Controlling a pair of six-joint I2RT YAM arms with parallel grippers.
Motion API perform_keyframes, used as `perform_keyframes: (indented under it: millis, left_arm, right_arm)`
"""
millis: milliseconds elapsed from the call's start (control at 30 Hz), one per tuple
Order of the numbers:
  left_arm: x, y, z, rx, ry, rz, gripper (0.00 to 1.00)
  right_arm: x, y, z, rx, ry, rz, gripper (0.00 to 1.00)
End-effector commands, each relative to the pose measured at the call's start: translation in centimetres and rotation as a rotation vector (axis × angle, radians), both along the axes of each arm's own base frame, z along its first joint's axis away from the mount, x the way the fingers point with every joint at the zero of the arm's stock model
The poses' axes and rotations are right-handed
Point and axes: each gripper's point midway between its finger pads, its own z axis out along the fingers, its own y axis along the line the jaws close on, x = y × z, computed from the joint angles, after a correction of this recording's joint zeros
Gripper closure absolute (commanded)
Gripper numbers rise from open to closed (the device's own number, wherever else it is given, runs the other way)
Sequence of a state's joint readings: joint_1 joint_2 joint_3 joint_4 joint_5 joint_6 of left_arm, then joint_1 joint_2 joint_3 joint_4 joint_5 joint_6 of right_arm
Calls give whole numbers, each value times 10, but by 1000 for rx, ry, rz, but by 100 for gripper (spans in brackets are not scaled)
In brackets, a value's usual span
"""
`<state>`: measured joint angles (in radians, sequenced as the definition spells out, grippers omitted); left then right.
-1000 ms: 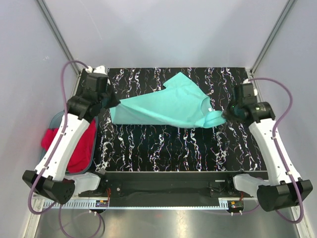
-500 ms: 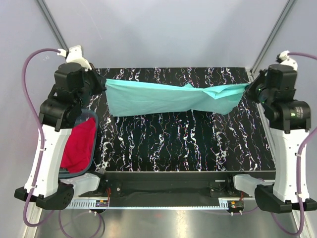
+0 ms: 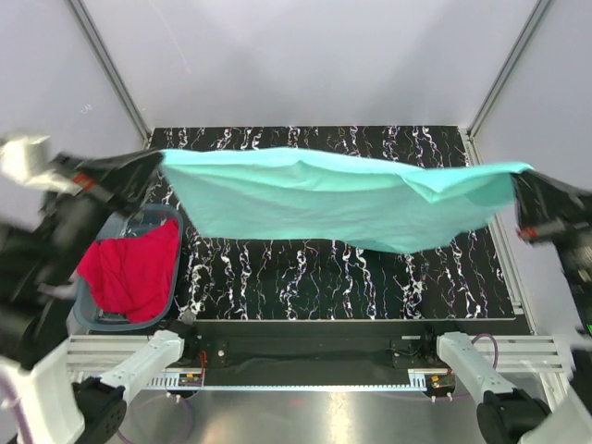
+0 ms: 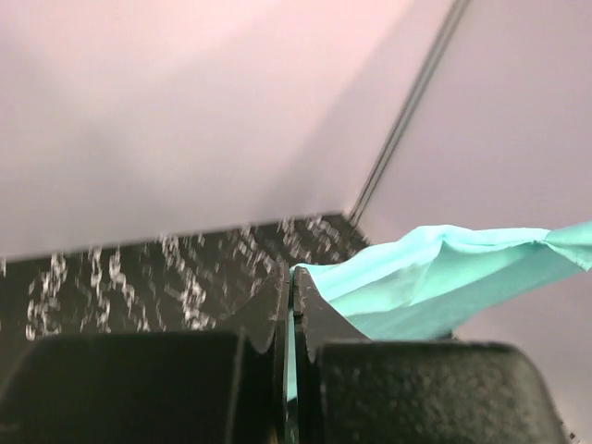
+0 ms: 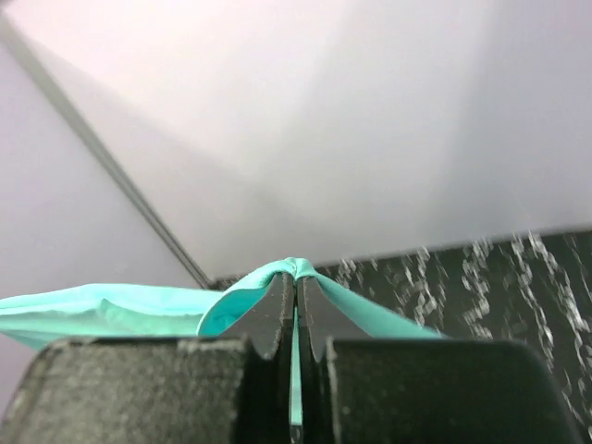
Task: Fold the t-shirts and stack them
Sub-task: Flatten the tshirt out
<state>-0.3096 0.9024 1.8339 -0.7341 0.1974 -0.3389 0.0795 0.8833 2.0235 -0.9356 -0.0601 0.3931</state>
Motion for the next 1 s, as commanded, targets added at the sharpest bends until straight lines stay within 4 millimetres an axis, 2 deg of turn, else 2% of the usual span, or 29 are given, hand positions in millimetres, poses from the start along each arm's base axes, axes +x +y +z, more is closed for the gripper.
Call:
perform_keyframes:
  millis: [0,100,200,267,333,367,433,467,533,567,633,667,700,733,800,833,867,900,933,967]
  left_arm:
    - [-67,13,49,-43,-212,-46,100]
    - [-85,15,59,-78,-253,-64,100]
    - [-92,18,67,-89,-283,-62,100]
    - [-84,19,65,-75,-275,-40,100]
    - [-61,19,57,-66,-225,-1,100]
    - [-41,17,42,-60,-175,21,100]
    - [-9,17,20,-74,-93,78,100]
    - [14,10,0,-59,-47,77,100]
    - [47,3,-27,-40,16,97,100]
    - [68,-1,-52,-14,67,112,100]
    - [108,-4,-89,40,159,160,100]
    - [126,-4,-115,62,217,191,100]
    - [146,-8,-138,98,265,203,100]
    - [159,-5,-153,124,285,236,100]
    - [195,-6,-206,165,368,269,100]
    - [207,-7,-224,177,396,265,100]
    - [222,-1,-242,181,419,282,100]
    - [242,-1,-279,214,493,285,100]
    - [253,0,-297,229,522,286,100]
    - [269,10,-310,228,532,313,100]
  right_arm:
    - [-65,13,56,-25,-256,97,100]
    - [-94,17,71,-5,-316,136,100]
    - [-98,21,82,28,-346,165,100]
    - [-81,21,82,35,-330,160,100]
    - [-58,21,77,33,-301,150,100]
    - [-32,23,67,25,-273,147,100]
    - [0,22,53,18,-241,127,100]
    - [34,24,33,13,-199,120,100]
    - [77,24,5,10,-134,104,100]
    - [108,26,-23,9,-78,99,100]
    - [151,28,-62,3,13,90,100]
    - [173,30,-88,6,53,92,100]
    - [187,30,-103,3,80,86,100]
    - [211,31,-129,-1,137,82,100]
    - [238,31,-159,-24,194,73,100]
    - [261,29,-187,-31,260,50,100]
    - [274,28,-202,-36,280,39,100]
    - [285,25,-215,-59,298,24,100]
    - [305,25,-247,-71,367,18,100]
    - [316,25,-256,-78,377,15,100]
